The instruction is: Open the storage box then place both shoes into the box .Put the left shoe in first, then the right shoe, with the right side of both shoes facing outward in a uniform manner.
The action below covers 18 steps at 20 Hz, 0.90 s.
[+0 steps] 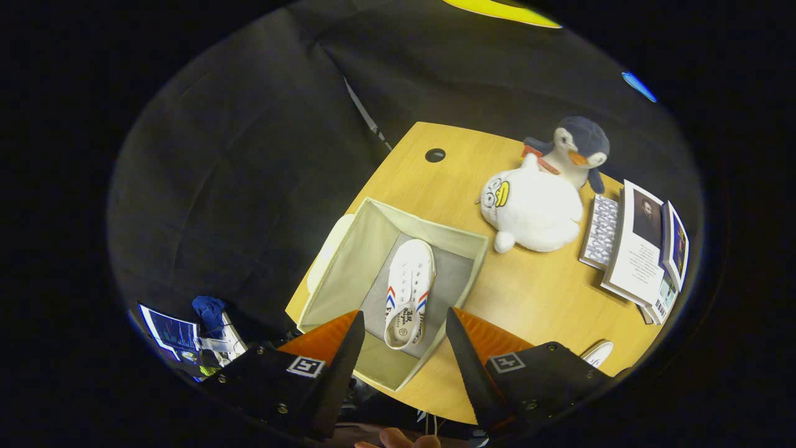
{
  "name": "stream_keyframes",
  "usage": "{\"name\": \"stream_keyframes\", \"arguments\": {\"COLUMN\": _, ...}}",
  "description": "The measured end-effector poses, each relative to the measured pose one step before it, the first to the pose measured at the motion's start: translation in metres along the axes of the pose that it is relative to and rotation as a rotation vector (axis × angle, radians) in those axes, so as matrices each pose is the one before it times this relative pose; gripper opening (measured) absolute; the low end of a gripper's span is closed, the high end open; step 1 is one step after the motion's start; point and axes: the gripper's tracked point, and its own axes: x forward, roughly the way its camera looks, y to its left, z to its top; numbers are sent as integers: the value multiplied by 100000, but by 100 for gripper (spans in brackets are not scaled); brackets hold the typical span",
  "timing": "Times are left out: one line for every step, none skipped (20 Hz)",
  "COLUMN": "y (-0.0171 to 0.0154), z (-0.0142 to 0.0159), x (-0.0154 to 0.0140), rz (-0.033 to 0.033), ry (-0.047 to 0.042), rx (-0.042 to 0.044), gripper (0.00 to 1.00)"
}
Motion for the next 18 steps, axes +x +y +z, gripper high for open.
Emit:
{"name": "stream_keyframes", "arguments": {"y": -1002, "z": -400, "x": -848, "rz": -650, "ry": -972, "rx": 1074, "gripper": 81}}
{"name": "stream_keyframes", "arguments": {"y": -853, "z": -419, "x": -614, "rz": -515, "ry": -661, "rx": 1144, "gripper": 81}}
{"name": "stream_keyframes", "arguments": {"y": -852, "z": -409, "x": -646, "rz": -545, "ry": -474, "rx": 880, "gripper": 81}}
{"name": "stream_keyframes", "arguments": {"y": -680, "z": 63, "x": -503, "rz": -892, "ry": -504, "rx": 1167, "gripper": 81}}
{"name": "stream_keyframes", "arguments": {"y": -1061, "z": -435, "x": -633, "rz": -773, "ry": -736, "rx": 1533, "gripper": 81}}
{"name": "stream_keyframes", "arguments": {"y": -1087, "z": -520, "x": -625, "rz": -498, "ry": -682, "rx": 1723, "gripper": 81}}
{"name": "stream_keyframes", "arguments": {"y": -1036, "z": -358, "x": -590, "rz": -639, "ry": -525, "rx": 1670, "gripper": 81}}
{"name": "stream_keyframes", "arguments": {"y": -960, "z": -390, "x": -502, "rz": -560, "ry": -399, "rx": 1440, "gripper": 81}}
{"name": "stream_keyframes", "arguments": {"y": -1222, "z": -434, "x": -568, "rz": -617, "ry": -398, "rx": 1707, "gripper": 81}}
{"name": "stream_keyframes", "arguments": {"y": -878, "z": -469, "x": -341, "rz": -611, "ry": -371, "rx": 1370, "gripper": 81}}
{"name": "stream_keyframes", "arguments": {"y": -1008, "z": -388, "x": -436, "rz": -769, "ry": -379, "rx": 1538, "gripper": 81}}
{"name": "stream_keyframes", "arguments": {"y": -1106, "z": -459, "x": -345, "rz": -826, "ry": -311, "rx": 1580, "gripper": 81}}
{"name": "stream_keyframes", "arguments": {"y": -1080, "z": -433, "x": -245, "rz": -879, "ry": 3, "rx": 1651, "gripper": 81}}
{"name": "stream_keyframes", "arguments": {"y": -960, "z": -372, "x": -187, "rz": -570, "ry": 53, "rx": 1828, "gripper": 81}}
{"name": "stream_keyframes", "arguments": {"y": -941, "z": -337, "x": -278, "rz": -600, "ry": -141, "rx": 1890, "gripper": 81}}
{"name": "stream_keyframes", "arguments": {"y": -946, "z": -386, "x": -124, "rz": -704, "ry": -105, "rx": 1609, "gripper": 81}}
{"name": "stream_keyframes", "arguments": {"y": -889, "z": -373, "x": -238, "rz": -723, "ry": 110, "rx": 1453, "gripper": 81}}
{"name": "stream_keyframes", "arguments": {"y": -880, "z": -394, "x": -113, "rz": -609, "ry": 147, "rx": 1340, "gripper": 81}}
